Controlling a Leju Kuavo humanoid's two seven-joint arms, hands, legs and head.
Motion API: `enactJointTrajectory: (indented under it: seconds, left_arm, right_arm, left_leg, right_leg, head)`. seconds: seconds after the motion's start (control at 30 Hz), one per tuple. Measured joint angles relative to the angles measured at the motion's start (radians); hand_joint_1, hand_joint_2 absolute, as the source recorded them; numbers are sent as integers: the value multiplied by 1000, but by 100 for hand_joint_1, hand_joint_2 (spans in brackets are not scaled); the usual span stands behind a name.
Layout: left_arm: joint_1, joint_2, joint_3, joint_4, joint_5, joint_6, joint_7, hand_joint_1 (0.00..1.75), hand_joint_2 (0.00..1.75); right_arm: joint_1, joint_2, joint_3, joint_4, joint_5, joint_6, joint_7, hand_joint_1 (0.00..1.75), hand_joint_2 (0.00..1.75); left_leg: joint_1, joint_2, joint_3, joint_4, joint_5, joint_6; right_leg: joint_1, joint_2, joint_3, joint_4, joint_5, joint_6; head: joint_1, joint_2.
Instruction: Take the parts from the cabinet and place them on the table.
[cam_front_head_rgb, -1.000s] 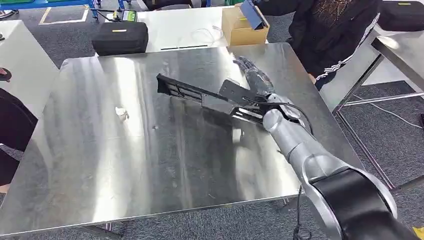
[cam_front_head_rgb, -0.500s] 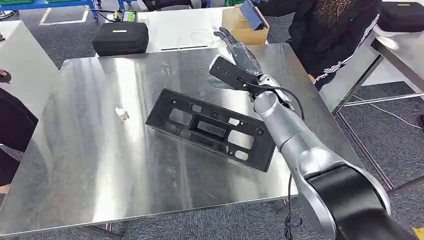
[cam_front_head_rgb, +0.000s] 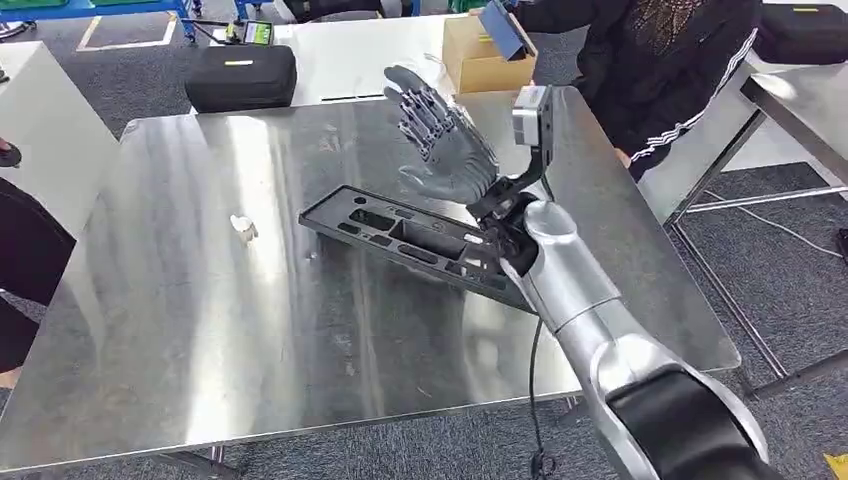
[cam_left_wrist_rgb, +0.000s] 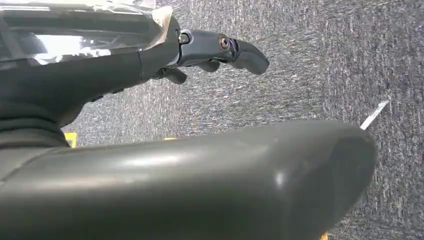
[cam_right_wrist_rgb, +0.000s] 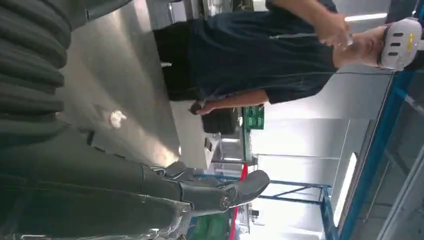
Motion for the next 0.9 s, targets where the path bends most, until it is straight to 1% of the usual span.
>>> enactJointTrajectory:
  seconds: [0.13,0.2,0.23,0.33,0.4,0.53,0.63,0.8,0.9]
  left_arm:
    - [0,0,4,0,0,0,0,0,0]
    - [0,0,7,0,0,3,2,0,0]
    - [0,-1,9,0,2,6,2,0,0]
    - [0,-5,19,0,3,22,-1,0,0]
    - [0,-6,24,0,2,31,-10,0,0]
    - [0,-7,29,0,-2,27,-13,0,0]
    - [0,-9,34,0,2,10,-19,0,0]
    - [0,-10,40,0,9,1,-23,0,0]
    - [0,-10,46,0,9,0,-23,0,0]
  right_arm:
    - [17,-23,48,-42,-42,-14,1,0,175]
    - [32,-34,70,-67,-86,10,-19,0,175]
    - [55,-42,82,-95,-103,24,-37,0,175]
    - [182,-72,146,-208,-127,57,-102,0,175]
    - [293,-87,208,-284,-146,82,-141,0,175]
    - [473,-90,310,-381,-66,79,-207,0,175]
    - [578,-86,395,-419,-34,70,-210,0,175]
    - [628,-85,423,-434,-32,69,-213,0,175]
    - [645,-84,425,-447,-32,69,-213,0,175]
  left_leg:
    - [0,0,1,0,0,0]
    - [0,0,1,0,0,0]
    - [0,-1,2,0,0,0]
    - [1,0,2,-1,-1,-1]
    - [1,0,2,-2,-1,-1]
    - [1,0,2,-4,-3,0]
    - [-1,0,2,-3,-4,-1]
    - [-5,0,4,-1,-4,1]
    - [-10,0,4,-1,-3,5]
  right_leg:
    - [0,0,0,0,0,0]
    - [0,0,1,0,0,0]
    - [1,0,2,0,0,0]
    - [1,0,2,0,0,0]
    - [1,0,1,0,-1,-1]
    - [1,0,2,-1,-2,-1]
    - [0,0,1,-2,-1,-1]
    - [-5,0,3,-2,1,2]
    - [-10,0,3,-3,3,6]
  head:
    - [0,0]
    - [0,0]
    - [0,0]
    - [0,0]
    - [0,0]
    - [0,0]
    - [0,0]
    - [0,0]
    - [0,0]
